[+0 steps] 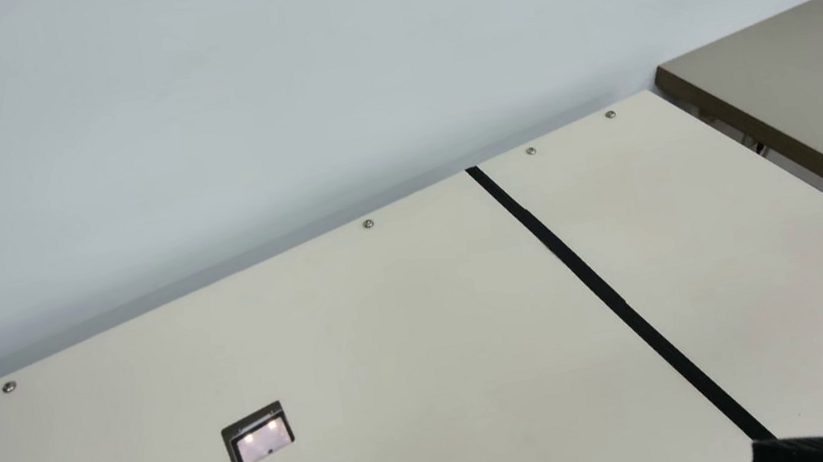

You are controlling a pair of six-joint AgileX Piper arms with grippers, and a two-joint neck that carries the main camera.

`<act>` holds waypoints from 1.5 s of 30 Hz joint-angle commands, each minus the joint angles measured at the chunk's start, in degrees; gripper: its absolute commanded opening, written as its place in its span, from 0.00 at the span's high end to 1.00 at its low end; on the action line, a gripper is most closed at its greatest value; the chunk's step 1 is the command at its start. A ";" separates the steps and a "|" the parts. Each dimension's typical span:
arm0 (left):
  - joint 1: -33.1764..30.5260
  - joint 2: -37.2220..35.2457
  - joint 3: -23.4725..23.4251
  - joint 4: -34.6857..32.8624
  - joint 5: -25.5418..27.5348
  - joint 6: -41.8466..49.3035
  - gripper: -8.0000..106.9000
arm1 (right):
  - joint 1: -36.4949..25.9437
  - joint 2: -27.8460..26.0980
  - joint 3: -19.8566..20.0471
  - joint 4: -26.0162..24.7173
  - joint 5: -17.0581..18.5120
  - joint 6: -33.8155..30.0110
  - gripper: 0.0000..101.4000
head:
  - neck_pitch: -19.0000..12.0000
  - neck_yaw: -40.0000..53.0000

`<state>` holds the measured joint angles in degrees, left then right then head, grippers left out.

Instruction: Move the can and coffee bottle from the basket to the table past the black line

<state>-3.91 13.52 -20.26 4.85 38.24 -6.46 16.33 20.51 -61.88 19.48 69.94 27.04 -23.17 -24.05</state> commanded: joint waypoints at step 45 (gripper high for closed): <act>0.00 0.00 0.00 -0.01 0.00 0.00 0.15 | 0.00 0.00 0.00 0.00 0.00 0.00 0.00 | 1.69 42.21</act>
<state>-3.91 13.52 -20.26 4.84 38.24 -6.46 16.33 20.51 -61.88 19.48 69.94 27.04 -20.23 17.01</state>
